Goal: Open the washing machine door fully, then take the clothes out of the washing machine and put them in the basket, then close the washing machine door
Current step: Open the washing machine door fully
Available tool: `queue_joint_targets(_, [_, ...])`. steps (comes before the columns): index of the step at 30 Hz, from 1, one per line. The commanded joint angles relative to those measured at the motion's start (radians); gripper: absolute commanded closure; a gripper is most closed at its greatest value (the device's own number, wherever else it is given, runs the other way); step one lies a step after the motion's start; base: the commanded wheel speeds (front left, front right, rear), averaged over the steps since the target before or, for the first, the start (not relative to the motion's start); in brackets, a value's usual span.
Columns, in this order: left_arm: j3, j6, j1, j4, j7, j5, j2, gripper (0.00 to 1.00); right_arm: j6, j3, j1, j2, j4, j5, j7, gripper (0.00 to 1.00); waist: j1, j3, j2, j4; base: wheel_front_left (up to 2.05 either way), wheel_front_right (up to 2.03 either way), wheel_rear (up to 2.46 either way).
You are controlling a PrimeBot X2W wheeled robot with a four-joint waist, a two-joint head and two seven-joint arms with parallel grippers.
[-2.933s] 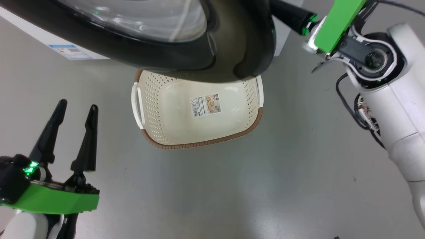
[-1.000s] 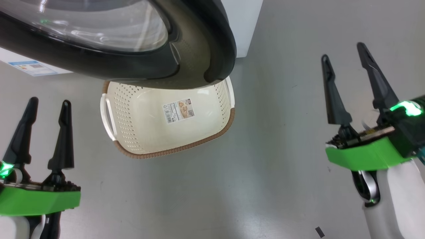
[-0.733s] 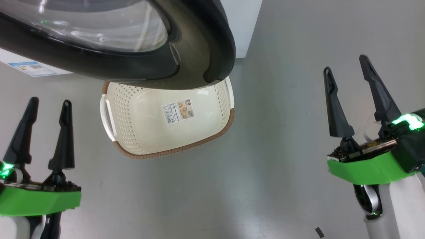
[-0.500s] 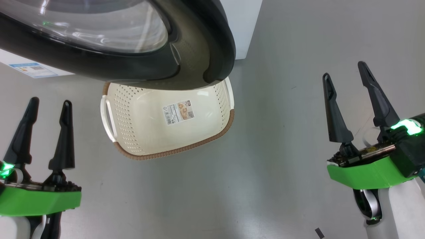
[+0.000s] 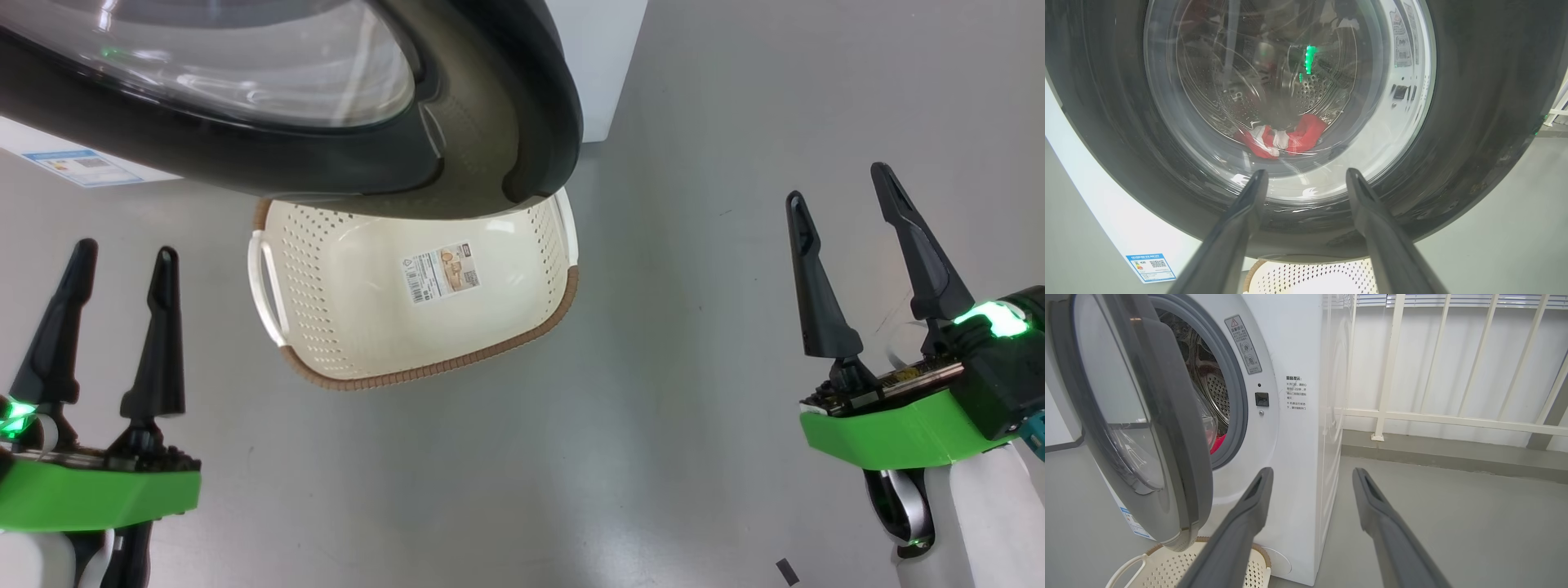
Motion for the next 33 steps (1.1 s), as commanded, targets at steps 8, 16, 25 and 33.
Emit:
queue_joint_targets(8, [0.036,0.001,0.007,-0.026,-0.008,0.006,0.035,0.00,0.006,0.035,0.005,0.006,-0.018,0.013,-0.006,0.63,0.0000,0.005,0.0000,0.003,0.00,0.00,0.00])
queue_joint_targets(16, [0.029,0.001,0.005,-0.025,-0.008,0.006,0.029,0.00,0.006,0.053,-0.042,0.006,0.020,0.336,-0.006,1.00,0.0000,0.004,0.0000,0.014,0.00,0.00,0.00])
queue_joint_targets(25, [0.017,0.001,-0.003,-0.024,-0.008,0.003,0.028,0.00,0.006,0.186,-0.206,0.006,0.103,0.847,-0.006,1.00,0.0000,0.016,0.0000,0.025,0.00,0.00,0.00])
queue_joint_targets(33, [0.002,0.001,-0.017,-0.020,-0.008,-0.003,0.022,0.00,0.006,0.407,-0.435,0.006,0.213,1.223,0.011,1.00,0.0000,0.029,0.0000,0.047,0.00,0.00,0.00])
